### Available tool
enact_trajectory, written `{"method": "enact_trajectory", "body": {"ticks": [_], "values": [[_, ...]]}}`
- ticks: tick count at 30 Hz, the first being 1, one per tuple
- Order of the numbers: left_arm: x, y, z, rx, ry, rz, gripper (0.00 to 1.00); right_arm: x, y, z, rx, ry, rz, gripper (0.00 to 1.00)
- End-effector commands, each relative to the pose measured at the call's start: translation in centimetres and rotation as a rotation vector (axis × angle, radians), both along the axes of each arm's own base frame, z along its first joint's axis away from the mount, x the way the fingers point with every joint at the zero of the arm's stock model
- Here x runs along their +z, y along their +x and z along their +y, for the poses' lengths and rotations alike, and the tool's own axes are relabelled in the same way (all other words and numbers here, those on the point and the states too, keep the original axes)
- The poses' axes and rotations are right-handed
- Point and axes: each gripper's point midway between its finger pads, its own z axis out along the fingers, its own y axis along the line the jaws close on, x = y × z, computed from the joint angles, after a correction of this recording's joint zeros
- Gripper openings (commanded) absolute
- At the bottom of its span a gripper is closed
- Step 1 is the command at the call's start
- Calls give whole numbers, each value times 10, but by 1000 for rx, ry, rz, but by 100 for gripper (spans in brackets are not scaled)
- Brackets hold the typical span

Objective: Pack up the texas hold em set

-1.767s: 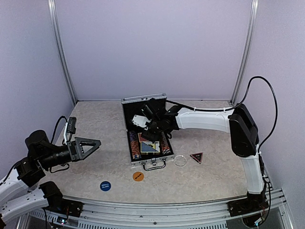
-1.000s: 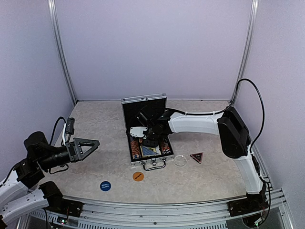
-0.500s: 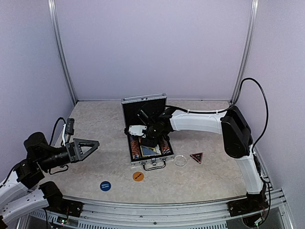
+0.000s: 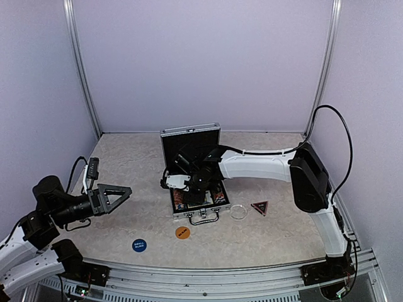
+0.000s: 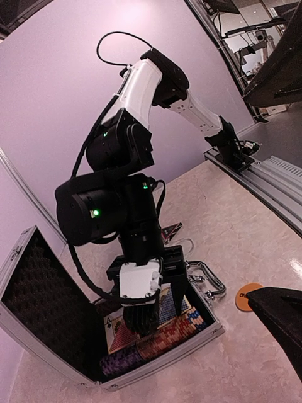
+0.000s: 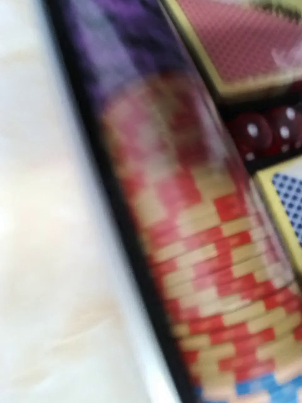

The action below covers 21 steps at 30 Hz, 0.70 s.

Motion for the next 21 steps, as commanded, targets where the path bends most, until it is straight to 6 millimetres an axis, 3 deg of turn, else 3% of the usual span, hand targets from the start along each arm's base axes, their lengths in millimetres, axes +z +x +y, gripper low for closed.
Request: {"method": "enact_trajectory", "body": {"ticks": [1,6,9,13,16,21], "values": [[2,0,3,11,-12,-11,99,-41,-1,-30,-61,-150,21,59],[3,-1,4,13,-15,-15,99,-41,5,-39,-93,-169,2,59],[3,-1,4,13,-17,-15,99,-27,8,-32,-106,-112,5,61],[4,-1,3,9,-16,-18,99,26,6,-11,-101,63,5,66],[0,-1,3,6,-5,-8,99,60,7,-7,-125,135,-12,76],[-16,5,5,37,49,37,99,96,4,-20,-212,187,-12,85]]}}
